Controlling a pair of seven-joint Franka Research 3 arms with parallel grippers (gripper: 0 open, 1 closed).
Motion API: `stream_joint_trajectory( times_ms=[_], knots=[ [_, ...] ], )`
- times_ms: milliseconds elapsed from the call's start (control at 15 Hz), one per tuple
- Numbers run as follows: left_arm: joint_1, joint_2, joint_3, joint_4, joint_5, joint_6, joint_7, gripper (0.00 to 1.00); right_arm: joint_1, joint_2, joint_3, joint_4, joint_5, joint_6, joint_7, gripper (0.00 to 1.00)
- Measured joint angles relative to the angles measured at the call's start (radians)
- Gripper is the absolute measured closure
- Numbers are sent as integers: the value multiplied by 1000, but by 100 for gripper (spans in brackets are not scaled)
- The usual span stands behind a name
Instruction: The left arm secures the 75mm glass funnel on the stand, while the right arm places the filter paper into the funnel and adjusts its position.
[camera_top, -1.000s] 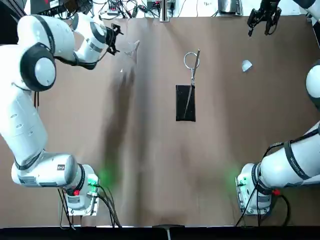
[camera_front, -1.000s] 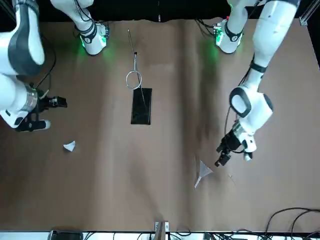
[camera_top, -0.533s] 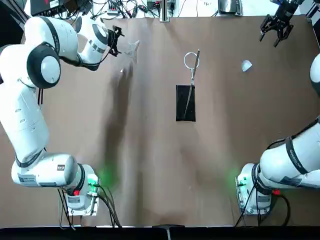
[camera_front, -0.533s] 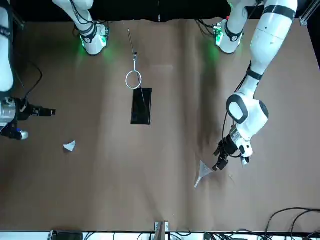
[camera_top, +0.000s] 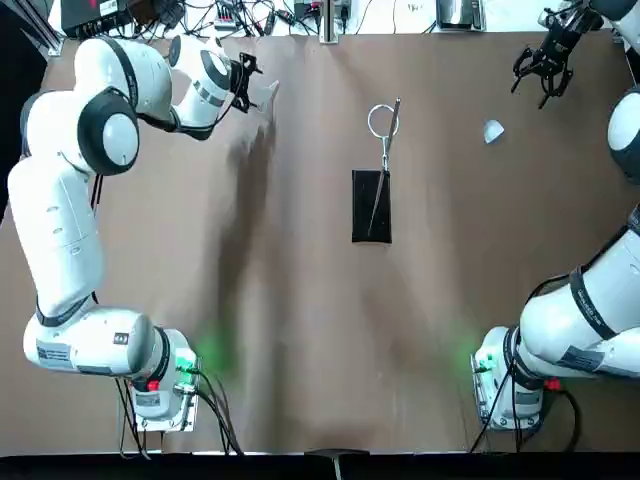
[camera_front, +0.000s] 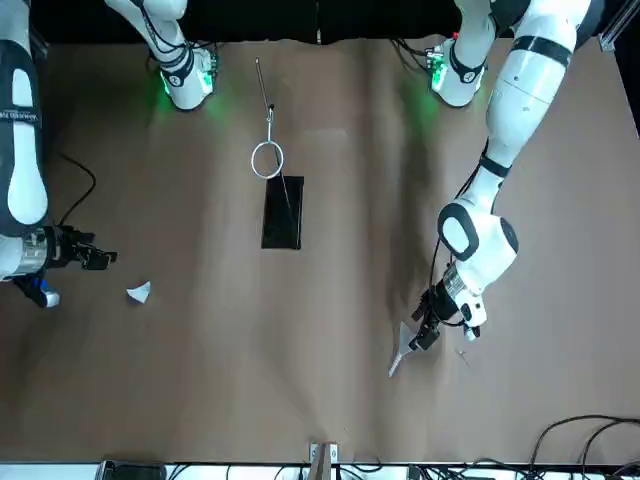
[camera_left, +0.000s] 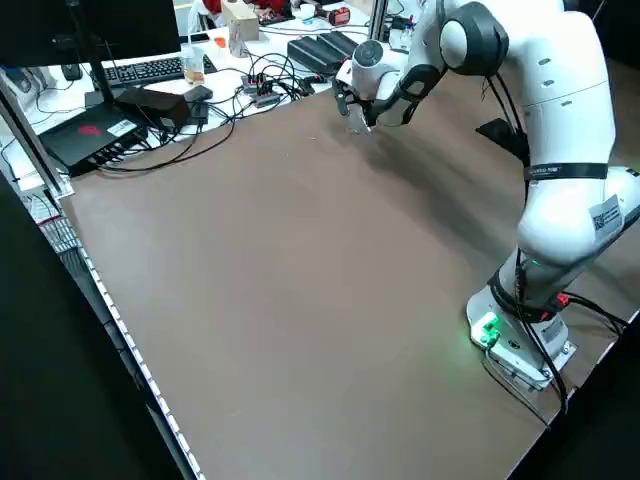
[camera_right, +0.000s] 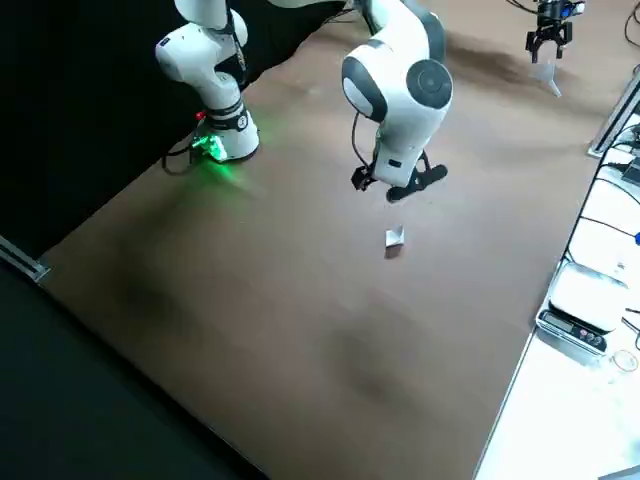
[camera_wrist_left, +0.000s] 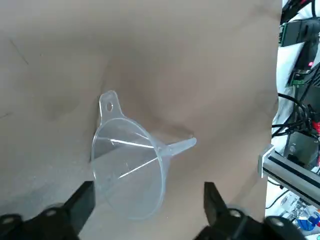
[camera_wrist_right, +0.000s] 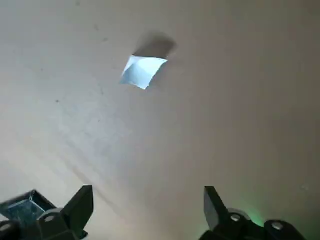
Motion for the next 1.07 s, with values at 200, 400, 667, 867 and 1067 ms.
stream_joint_trajectory(
  times_ms=[200, 400, 667, 867, 1067],
  knots=[
    [-1, 37, 3, 51, 0, 0, 0, 22, -5, 39, -3, 0, 0, 28, 117, 4],
    [-1, 50, 4, 80, 0, 0, 0, 35, -4, 76, -1, -1, 4, 79, 239, 7],
    [-1, 50, 4, 91, 0, 0, 0, 42, 10, 125, 4, -1, 7, 208, 447, 21],
    [-1, 50, 4, 97, 0, 0, -1, 52, 31, 154, 6, 0, 7, 260, 543, 31],
    [-1, 50, 4, 103, 0, 0, -12, 61, 33, 159, 5, 1, 7, 273, 570, 35]
  ],
)
